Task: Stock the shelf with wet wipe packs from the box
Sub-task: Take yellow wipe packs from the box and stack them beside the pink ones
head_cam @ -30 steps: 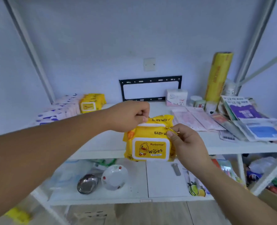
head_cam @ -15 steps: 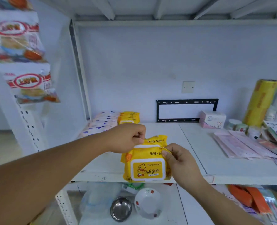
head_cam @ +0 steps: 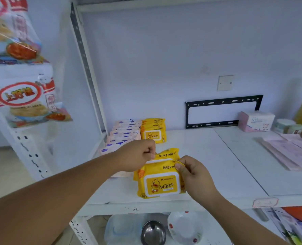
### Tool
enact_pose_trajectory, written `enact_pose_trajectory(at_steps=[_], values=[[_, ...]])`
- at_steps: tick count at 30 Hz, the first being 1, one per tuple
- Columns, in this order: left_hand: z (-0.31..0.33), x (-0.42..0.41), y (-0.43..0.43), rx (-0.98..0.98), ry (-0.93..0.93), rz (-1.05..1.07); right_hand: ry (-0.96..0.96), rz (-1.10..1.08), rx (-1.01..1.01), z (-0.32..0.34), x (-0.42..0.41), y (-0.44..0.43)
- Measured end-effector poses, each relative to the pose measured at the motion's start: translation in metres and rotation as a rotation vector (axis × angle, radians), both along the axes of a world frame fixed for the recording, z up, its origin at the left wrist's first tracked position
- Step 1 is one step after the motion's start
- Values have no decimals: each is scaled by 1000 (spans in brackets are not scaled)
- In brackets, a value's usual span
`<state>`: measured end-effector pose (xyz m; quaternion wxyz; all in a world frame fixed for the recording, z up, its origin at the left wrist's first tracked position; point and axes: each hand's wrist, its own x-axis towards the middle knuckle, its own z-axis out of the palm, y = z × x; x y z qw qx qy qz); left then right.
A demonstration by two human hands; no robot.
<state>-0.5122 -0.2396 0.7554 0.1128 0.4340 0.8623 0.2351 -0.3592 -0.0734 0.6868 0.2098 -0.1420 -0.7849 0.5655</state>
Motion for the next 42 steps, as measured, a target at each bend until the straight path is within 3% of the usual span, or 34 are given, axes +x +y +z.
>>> enact_pose_trajectory(at_steps=[14,23,30,37,42], values=[[-63,-185,119,-212,9,3,-103,-1,-111,-85,-188,99],[-92,-256,127,-162,58,78,-146,17,-100,-103,-273,111],[-101,-295,135,-153,77,63,-145,-43,-119,-111,-304,112],[-101,-309,148,-202,251,6,-135,-23,-118,-117,-309,119],[-99,-309,147,-233,276,11,-171,3,-81,-114,-309,127]])
